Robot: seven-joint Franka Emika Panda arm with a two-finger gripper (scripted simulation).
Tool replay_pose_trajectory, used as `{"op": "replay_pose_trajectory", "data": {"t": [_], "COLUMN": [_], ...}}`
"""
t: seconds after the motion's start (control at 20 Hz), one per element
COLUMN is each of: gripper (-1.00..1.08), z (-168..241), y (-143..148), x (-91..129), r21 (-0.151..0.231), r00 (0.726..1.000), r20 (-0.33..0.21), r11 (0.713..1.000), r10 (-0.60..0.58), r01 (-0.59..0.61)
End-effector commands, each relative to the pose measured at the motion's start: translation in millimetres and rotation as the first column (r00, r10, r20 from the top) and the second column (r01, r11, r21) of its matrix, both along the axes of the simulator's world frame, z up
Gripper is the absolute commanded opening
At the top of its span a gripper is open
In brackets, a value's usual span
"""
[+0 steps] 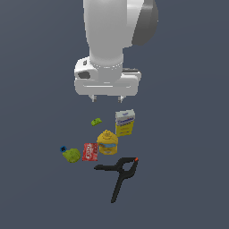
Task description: Pick up a designated object from a clutter of objects.
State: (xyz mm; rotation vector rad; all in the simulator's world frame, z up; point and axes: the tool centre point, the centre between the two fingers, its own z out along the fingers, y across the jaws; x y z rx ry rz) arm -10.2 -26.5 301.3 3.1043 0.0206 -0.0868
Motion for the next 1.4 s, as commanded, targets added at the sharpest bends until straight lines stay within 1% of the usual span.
{"op": "replay_pose_trajectory", "data": {"t": [0.0, 0.45, 0.8, 1.1, 1.35], "gripper": [1.0, 1.0, 1.0, 1.0, 1.0], "z": [0, 5, 2, -19, -48], "y": [0, -14, -15, -18, -24], "x": [0, -4, -4, -5, -8], "r21": [0.0, -0.003, -0.002, 0.009, 0.023], "r00": [1.0, 1.0, 1.0, 0.997, 0.985], "r20": [0.0, 0.0, 0.0, 0.005, 0.011], "r11": [1.0, 1.0, 1.0, 0.997, 0.984], "r10": [0.0, -0.005, -0.014, -0.079, -0.175], "r01": [0.0, 0.005, 0.014, 0.079, 0.174]}}
